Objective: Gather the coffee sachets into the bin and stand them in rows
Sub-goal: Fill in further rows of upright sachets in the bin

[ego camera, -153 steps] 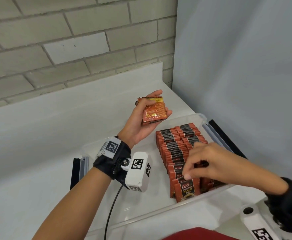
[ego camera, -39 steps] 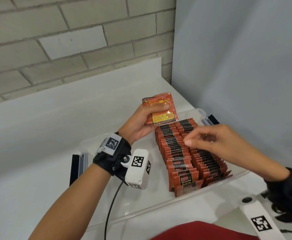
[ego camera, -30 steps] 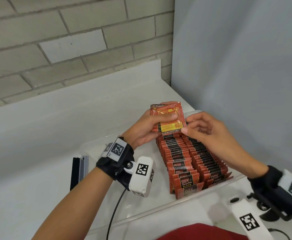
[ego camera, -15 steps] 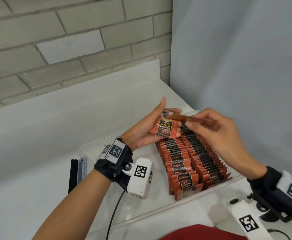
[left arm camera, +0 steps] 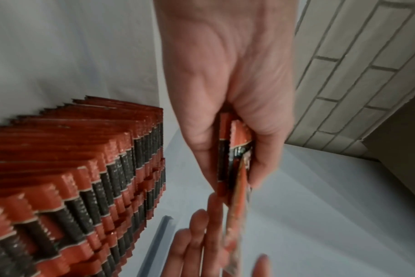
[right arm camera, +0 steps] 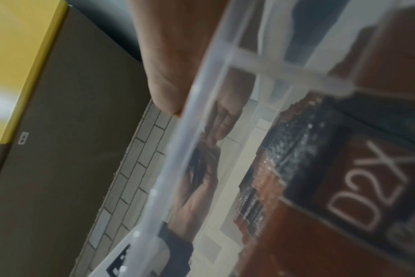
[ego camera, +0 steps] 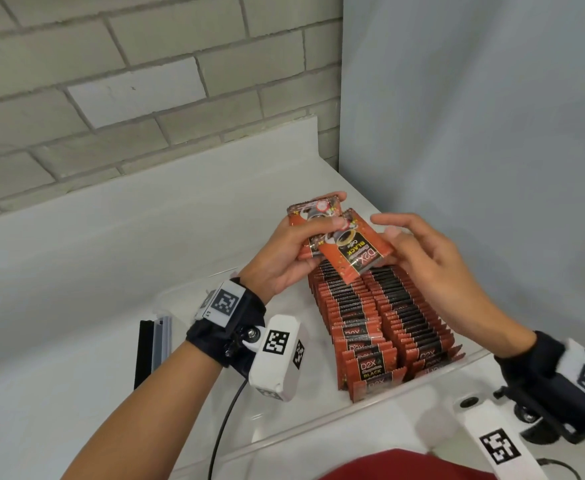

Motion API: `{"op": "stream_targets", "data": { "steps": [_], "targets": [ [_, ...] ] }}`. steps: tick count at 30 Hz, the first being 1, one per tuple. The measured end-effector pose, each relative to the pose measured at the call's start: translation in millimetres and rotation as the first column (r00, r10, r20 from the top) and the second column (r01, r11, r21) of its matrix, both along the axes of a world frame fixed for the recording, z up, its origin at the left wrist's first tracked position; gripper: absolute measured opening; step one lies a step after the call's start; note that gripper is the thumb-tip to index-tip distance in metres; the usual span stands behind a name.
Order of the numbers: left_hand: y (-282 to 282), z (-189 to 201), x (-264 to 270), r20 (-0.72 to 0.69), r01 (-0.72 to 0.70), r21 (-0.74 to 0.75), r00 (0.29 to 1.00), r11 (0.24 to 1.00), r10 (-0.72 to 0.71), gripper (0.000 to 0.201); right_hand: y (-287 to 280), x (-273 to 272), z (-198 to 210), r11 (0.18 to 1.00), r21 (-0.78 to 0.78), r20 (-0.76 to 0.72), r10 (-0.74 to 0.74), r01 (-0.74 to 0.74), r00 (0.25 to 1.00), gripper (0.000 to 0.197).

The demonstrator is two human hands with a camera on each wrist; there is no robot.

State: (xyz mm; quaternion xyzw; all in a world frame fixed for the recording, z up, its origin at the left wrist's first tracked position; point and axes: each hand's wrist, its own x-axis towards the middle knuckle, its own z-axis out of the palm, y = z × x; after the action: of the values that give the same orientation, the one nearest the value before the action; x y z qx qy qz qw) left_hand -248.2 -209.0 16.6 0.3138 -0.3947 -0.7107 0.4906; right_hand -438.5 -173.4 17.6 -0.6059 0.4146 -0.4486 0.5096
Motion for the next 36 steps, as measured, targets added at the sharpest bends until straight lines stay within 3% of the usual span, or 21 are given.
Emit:
{"op": "stream_targets", "data": {
  "steps": [3,6,9,15,19,23,26,28,32,36],
  "targets": [
    [0.0,1.3,-0.5,-0.038,-0.059,-0.032,0.998,0.998,0.058,0.035,-0.6,0.8,-1.1,0.995,0.050,-0.005,0.092,-0.092,0.996,0.052],
    [-1.4,-1.0,1.1,-0.046,-0.085,-0.051,0.996,0.995,0.082,0.035,2.0,3.6,2.1,0.985,0.065,-0.021,0.158,-0.157,0.987,0.038],
    [-1.4,-1.7,2.0,-0.053,-0.073,-0.066,0.996,0.995,0.070,0.037,1.4,1.7,1.9,0.984,0.094,-0.017,0.156,-0.154,0.988,0.038],
    [0.6,1.7,1.3,-0.072,-0.063,-0.064,0.996,0.996,0.059,0.038,-5.1,-0.7,-2.8,0.989,0.139,0.027,0.037,-0.040,0.999,0.030],
    [-1.7,2.2,3.0,-0.119,-0.098,0.003,0.988,0.995,0.098,0.024,-2.9,-6.7,1.6,0.993,0.099,0.044,-0.075,0.071,0.996,0.021],
    [-4.3,4.7,5.6,-0.124,-0.171,0.072,0.976,0.983,0.179,0.026,8.4,-15.7,24.1,0.996,0.014,-0.148,0.092,-0.091,0.985,0.012],
    [-5.2,4.0,6.2,-0.136,-0.183,0.093,0.971,0.979,0.195,0.026,19.5,-26.2,41.1,0.944,-0.071,-0.448,0.259,-0.323,0.855,0.013],
    [-4.9,3.4,6.1,-0.136,-0.177,0.106,0.972,0.978,0.191,0.024,24.2,-31.2,45.4,0.892,-0.002,-0.584,0.366,-0.452,0.724,0.013],
    [-4.2,4.4,6.3,-0.130,-0.169,0.115,0.974,0.979,0.183,0.024,25.8,-33.5,36.1,0.785,0.099,-0.712,0.485,-0.611,0.508,0.013],
    [-3.4,6.3,6.0,-0.123,-0.174,0.119,0.974,0.978,0.188,0.027,25.1,-27.1,16.9,0.731,0.099,-0.778,0.480,-0.675,0.405,0.014]
  ]
}}
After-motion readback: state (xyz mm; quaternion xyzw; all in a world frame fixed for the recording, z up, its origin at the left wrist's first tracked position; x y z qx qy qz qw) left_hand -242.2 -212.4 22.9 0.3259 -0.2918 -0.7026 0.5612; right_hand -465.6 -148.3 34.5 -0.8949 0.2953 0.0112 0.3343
